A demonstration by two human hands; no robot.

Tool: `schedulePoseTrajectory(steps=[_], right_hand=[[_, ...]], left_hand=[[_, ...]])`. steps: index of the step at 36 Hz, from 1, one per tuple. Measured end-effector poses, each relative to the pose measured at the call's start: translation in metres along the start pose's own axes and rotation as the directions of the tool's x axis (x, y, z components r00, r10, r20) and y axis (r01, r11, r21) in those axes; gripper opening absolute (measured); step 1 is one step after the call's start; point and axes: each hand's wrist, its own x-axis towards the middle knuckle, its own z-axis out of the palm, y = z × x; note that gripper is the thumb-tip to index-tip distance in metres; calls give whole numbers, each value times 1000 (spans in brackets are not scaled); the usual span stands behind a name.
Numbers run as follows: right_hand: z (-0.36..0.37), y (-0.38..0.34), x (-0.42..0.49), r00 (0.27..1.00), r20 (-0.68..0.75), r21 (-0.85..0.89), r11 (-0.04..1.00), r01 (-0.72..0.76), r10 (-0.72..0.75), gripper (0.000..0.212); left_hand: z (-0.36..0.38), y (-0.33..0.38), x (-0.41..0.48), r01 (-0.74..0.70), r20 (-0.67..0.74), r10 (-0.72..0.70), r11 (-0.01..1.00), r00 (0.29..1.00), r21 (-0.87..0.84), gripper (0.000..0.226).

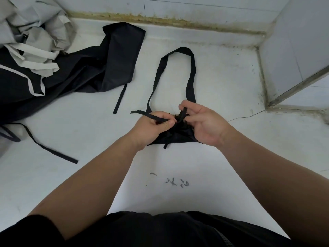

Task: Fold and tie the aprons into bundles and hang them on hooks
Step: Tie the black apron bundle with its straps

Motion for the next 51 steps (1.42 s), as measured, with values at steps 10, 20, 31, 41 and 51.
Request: schedulePoseTrajectory(steps=[10,20,31,41,51], right_hand=[[2,4,-3,916,-379,-27,991,129,-129,37],[-4,15,-17,922,-82,-925,373,71,-379,12],[-6,9,-17,983,-34,-944,330,28,-181,17],[-6,30,4,967,72,-996,-69,57,-244,29],[-12,27,10,962,59,-980,167,106,-265,26]], left_hand=[[14,-12,-13,-109,-207,150,974,967,198,25],[16,-21,-23,-58,-383,200,935,902,350,15],[13,-12,-27,61,-359,26,972,933,228,19],[13,-9,-21,87,-166,-7,873,986,481,12],[12,-13,-26,42,-172,28,920,985,391,13]])
